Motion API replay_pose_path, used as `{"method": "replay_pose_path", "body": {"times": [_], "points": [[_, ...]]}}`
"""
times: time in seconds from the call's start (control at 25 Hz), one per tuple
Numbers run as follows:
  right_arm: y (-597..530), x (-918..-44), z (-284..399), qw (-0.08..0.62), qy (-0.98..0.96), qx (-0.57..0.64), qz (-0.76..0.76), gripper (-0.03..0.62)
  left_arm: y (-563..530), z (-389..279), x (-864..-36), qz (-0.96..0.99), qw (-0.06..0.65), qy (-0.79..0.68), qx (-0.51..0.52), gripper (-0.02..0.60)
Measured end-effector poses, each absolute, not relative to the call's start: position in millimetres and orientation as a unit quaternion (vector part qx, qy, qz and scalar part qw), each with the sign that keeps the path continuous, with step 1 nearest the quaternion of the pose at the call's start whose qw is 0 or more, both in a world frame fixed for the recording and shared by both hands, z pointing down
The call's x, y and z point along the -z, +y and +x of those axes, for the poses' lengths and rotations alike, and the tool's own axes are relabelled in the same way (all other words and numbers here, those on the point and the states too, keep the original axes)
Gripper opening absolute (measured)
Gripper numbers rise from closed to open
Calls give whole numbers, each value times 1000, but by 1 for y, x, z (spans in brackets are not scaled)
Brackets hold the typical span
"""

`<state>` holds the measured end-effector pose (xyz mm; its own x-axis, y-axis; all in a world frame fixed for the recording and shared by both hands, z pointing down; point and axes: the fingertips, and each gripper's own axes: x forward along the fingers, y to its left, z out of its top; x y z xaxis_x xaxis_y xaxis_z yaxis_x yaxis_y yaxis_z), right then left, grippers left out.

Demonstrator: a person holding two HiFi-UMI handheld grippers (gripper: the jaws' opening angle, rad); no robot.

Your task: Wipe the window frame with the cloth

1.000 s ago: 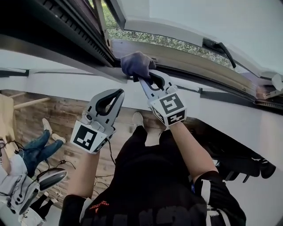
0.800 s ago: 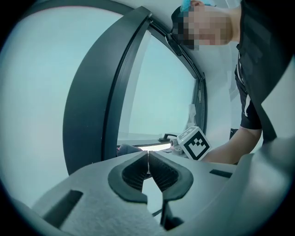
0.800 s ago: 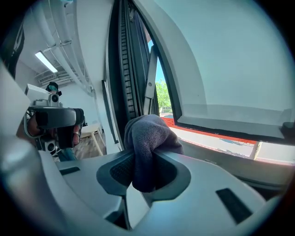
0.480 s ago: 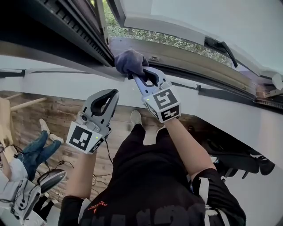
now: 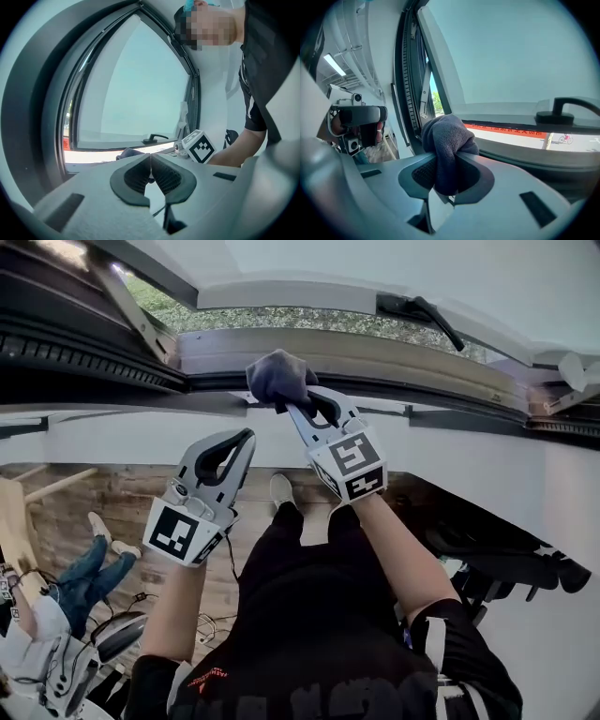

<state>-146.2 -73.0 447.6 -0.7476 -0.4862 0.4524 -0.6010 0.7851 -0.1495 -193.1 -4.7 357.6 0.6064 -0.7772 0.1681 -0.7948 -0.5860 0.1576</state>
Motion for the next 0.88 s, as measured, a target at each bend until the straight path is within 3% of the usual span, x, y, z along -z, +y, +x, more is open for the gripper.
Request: {"method": "replay_pose_path", "body": {"times": [0.88], "points": [[-96,-445,48,186,-885,-164,393,78,-31,-33,-351,924,112,-362,-56,23]]}}
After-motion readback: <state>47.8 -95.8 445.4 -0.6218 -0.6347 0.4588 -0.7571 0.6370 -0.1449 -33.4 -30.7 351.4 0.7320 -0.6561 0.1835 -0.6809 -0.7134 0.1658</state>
